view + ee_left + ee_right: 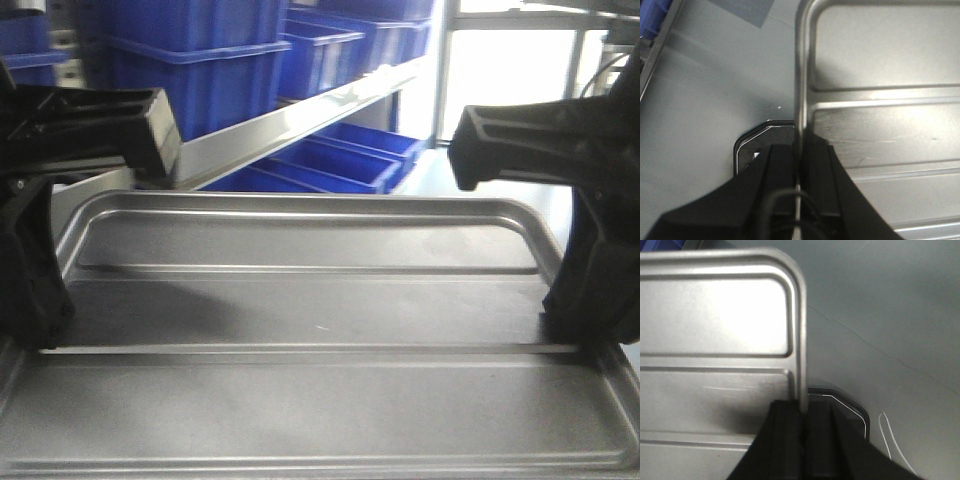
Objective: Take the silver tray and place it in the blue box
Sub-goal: 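Carry the tray in both grippers while the base turns away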
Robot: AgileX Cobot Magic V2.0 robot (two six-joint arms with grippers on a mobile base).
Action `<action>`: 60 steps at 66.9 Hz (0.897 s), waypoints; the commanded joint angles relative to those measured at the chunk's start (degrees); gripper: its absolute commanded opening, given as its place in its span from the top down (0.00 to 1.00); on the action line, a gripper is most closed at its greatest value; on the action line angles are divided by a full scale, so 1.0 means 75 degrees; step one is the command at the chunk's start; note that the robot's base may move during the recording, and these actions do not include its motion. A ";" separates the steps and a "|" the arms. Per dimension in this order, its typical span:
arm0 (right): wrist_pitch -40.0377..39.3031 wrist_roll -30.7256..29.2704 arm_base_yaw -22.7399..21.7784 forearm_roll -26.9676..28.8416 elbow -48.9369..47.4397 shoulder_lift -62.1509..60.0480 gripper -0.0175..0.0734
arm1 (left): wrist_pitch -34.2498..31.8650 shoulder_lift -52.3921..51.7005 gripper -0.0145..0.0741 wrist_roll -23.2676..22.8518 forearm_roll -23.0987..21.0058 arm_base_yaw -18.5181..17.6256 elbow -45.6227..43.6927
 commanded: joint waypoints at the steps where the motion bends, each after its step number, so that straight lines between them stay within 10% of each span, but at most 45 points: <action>1: -0.0026 -0.0001 -0.0023 -0.0359 -0.0202 -0.0187 0.74 | 0.0076 -0.0207 0.85 -0.0084 0.0149 -0.0050 -0.0190; 60: -0.0026 -0.0001 -0.0023 -0.0359 -0.0202 -0.0187 0.74 | 0.0076 -0.0207 0.85 -0.0084 0.0149 -0.0050 -0.0190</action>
